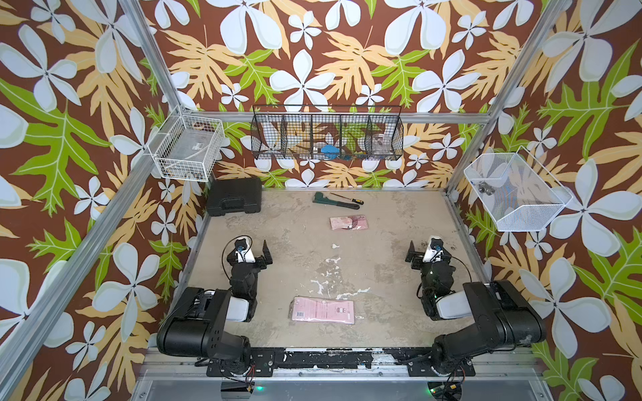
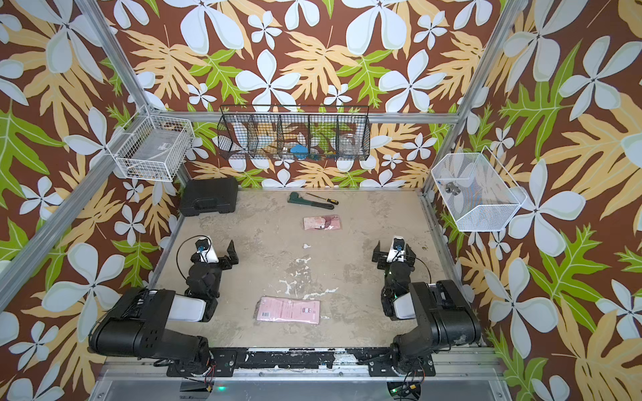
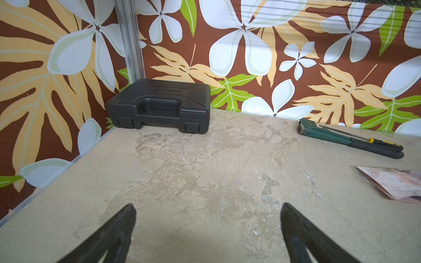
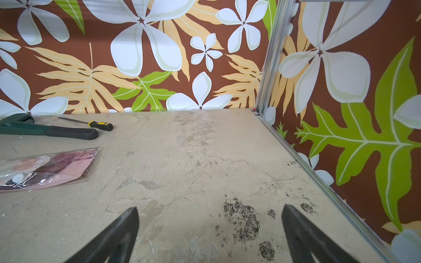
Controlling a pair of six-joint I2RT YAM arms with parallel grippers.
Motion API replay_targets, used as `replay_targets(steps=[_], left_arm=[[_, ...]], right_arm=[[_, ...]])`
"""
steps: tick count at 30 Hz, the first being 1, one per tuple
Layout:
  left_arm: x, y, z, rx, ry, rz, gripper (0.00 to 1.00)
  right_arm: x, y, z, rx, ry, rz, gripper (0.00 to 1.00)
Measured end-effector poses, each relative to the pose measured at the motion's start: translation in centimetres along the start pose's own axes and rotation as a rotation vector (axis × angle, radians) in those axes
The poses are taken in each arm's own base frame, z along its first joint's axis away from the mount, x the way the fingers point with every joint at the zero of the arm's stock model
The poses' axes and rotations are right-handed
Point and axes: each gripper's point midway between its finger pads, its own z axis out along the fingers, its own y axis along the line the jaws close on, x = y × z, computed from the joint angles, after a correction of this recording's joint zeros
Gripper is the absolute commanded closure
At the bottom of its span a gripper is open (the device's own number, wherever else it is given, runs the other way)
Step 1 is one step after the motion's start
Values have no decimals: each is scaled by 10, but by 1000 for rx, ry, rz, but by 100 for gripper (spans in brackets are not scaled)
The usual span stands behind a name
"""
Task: Open the ruler set and take out the ruler
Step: Adjust the ruler set bag at the center of the board.
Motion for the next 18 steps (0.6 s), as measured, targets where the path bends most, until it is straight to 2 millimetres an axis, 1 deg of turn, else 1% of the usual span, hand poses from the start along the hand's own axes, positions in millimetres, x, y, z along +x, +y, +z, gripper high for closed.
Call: replay_targets(steps=[18], left_arm=[[0,0,0,8,3,-1,0]], right_arm=[[-2,0,-1,2,-4,0,0]])
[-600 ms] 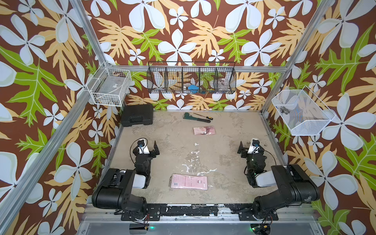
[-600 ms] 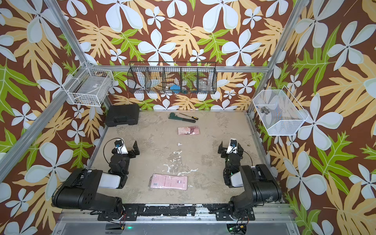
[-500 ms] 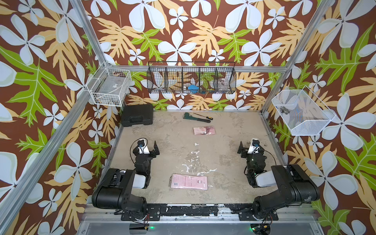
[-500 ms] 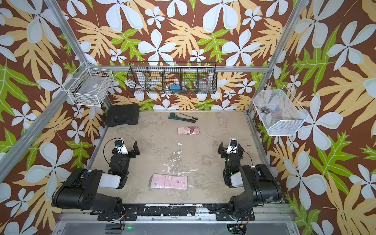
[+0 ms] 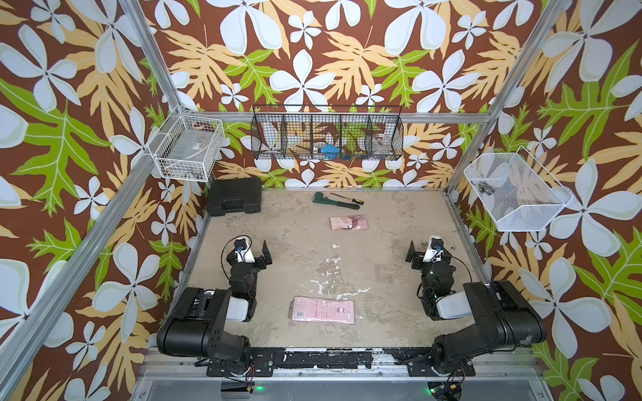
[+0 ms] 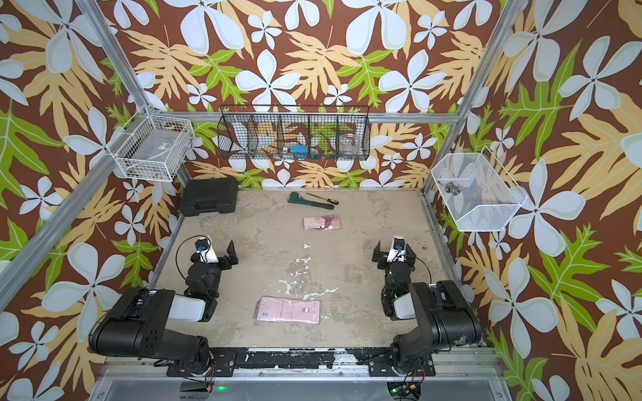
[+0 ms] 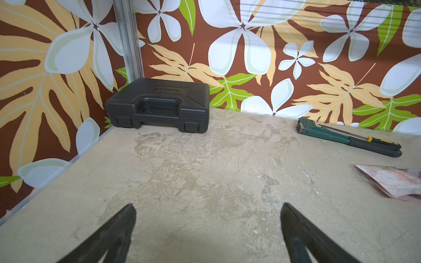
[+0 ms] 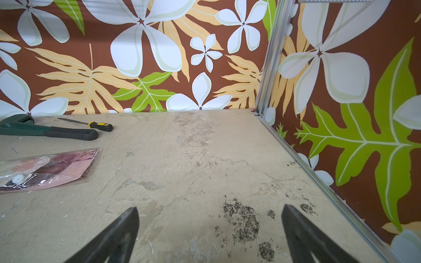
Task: Open the ruler set and take out the ruler
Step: Adjust the ruler set bag at the center of the board.
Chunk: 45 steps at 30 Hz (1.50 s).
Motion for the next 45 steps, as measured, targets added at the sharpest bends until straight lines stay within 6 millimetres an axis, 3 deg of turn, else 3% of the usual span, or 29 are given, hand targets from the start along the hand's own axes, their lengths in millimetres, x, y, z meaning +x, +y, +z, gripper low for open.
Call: replay_targets(steps=[2,4,6,8,9,11,12,14,16,17,21,24,26,30,33,37,45], left_arm=[[-6,0,-2,-15,-12,0,0],[-26,-12,-7,-30,-51,16,0],[-63,-34,-13,-19,-119,-22,0],[-104,-45,-22,8,-187,-150,0],[-118,-48,-27,26,-207,-225,3],[-121,-65,-29,96,-162,-334,18],[-116,-78,-28,141,-107,-357,20],[-94,-101,-31,219,33,-371,26],[-69,-122,-47,298,170,-400,33],[-58,-130,-55,332,224,-400,34],[-1,-165,-94,445,508,-401,29],[40,-181,-115,477,715,-353,31],[57,-185,-124,481,793,-326,33],[87,-189,-140,502,931,-292,36],[108,-188,-152,512,1027,-266,41],[115,-188,-162,541,1061,-245,41],[96,-179,-181,605,976,-282,45]], right_arm=[[-13,4,1,24,-8,-11,0],[-61,17,8,26,-74,5,0],[-107,17,11,30,-166,145,0],[-131,23,18,-56,-199,310,0],[-137,37,24,-139,-186,377,0],[-142,94,29,-387,-94,461,2],[-145,132,24,-523,-36,470,5],[-146,196,-5,-747,67,440,6],[-132,245,-48,-930,158,375,8],[-120,260,-64,-995,207,338,12],[-53,281,-95,-1102,445,274,17],[-18,288,-105,-1147,572,238,20],[-3,292,-106,-1159,629,216,21],[10,298,-102,-1161,685,193,23],[18,302,-95,-1154,718,180,30],[33,303,-88,-1130,788,199,33],[46,299,-94,-1116,839,211,35]])
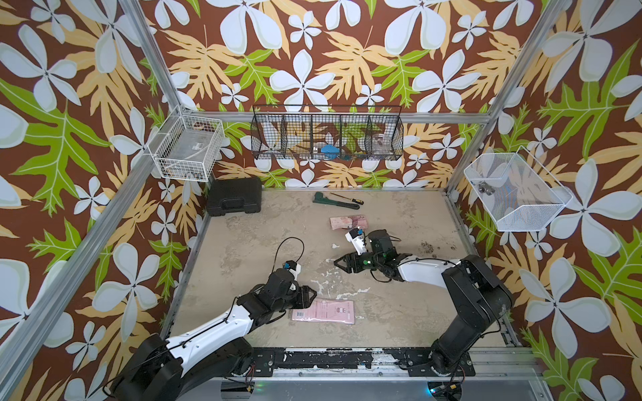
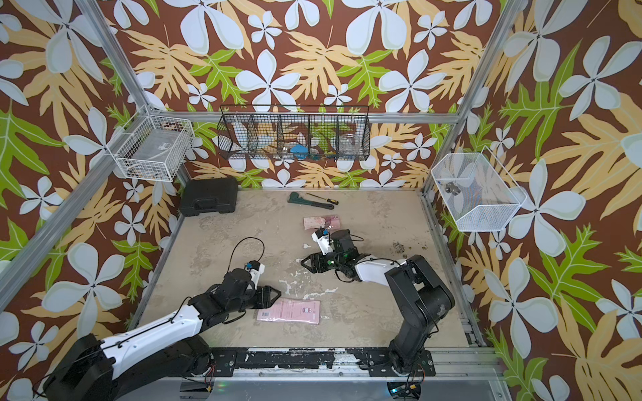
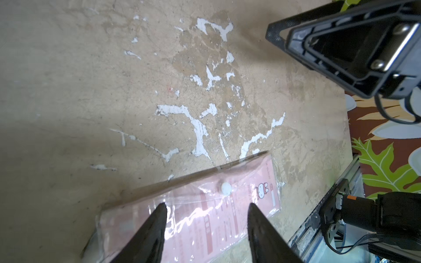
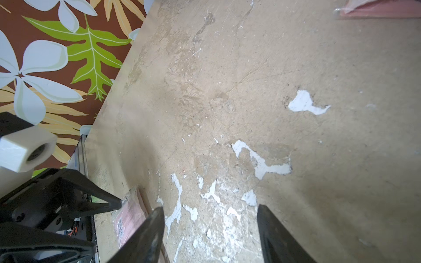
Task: Open the ruler set and take out the ruler
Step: Adjust the ruler set bag at the center of the board.
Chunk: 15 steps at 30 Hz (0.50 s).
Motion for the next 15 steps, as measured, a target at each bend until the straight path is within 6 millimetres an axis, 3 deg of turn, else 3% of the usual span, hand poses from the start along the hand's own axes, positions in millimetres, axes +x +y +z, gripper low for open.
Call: replay_targets(steps=[7,12,15], left_arm=[[23,3,-5,9,40,-27,52],[49,-16,-7,55,113,22,54],[67,-17,-9,63,146,17,54]], right_arm=[[16,6,5,-1,62,-19,35],[35,9,5,-7,100,-23,35],[38,7,3,0,102,-20,36]])
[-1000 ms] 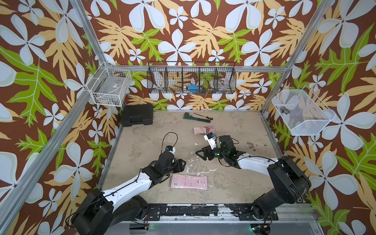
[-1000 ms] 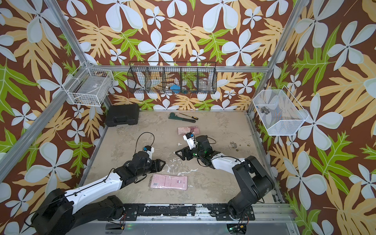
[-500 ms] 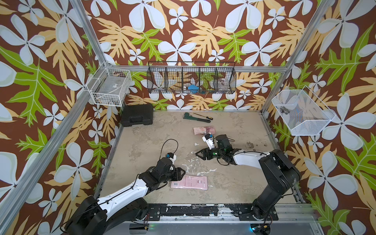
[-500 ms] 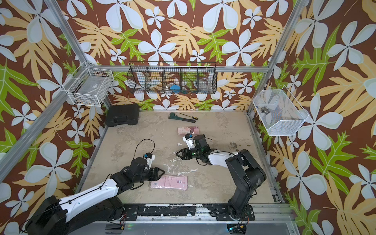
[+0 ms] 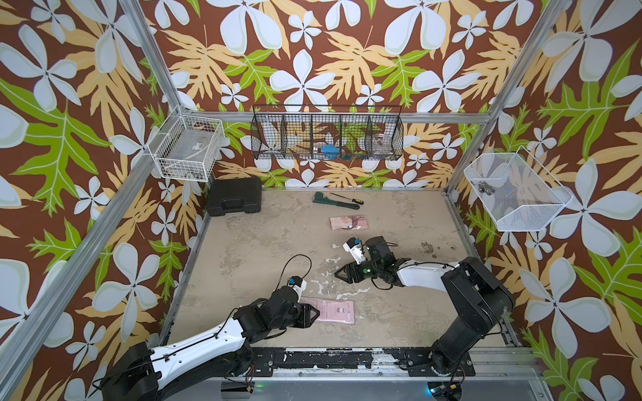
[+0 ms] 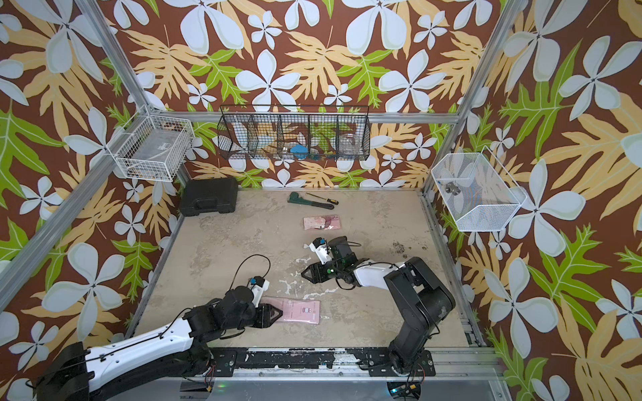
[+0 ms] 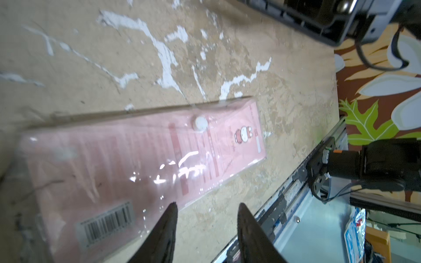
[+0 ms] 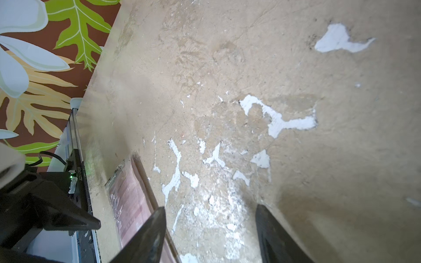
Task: Open the ruler set and take out the ruler
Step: Adjust the ruler set bag at the center of the board.
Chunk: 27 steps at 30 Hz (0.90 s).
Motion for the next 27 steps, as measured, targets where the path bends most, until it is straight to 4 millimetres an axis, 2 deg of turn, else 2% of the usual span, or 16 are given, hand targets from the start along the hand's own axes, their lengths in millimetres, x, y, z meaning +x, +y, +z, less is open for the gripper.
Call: replay_targets(steps=[6,9,13,17,24,27], left_arm=[[21,23,4,-59,28,-52,53],[21,27,9,-76,28,-56,53],[14,20,22,-59,16,-41,53],[-2,20,32,-65,-11,-18,53],[-51,37,41,-102,-100,-11,53],[-73,42,47,-113,-128,4,53]], right_arm=[[17,-6,2,7,28,14,38],[19,-8,6,5,32,16,38],[16,-8,9,-3,20,9,38],[15,-7,11,-13,18,6,38],[16,-5,12,-30,15,27,40],[15,-7,11,-40,7,59,43]])
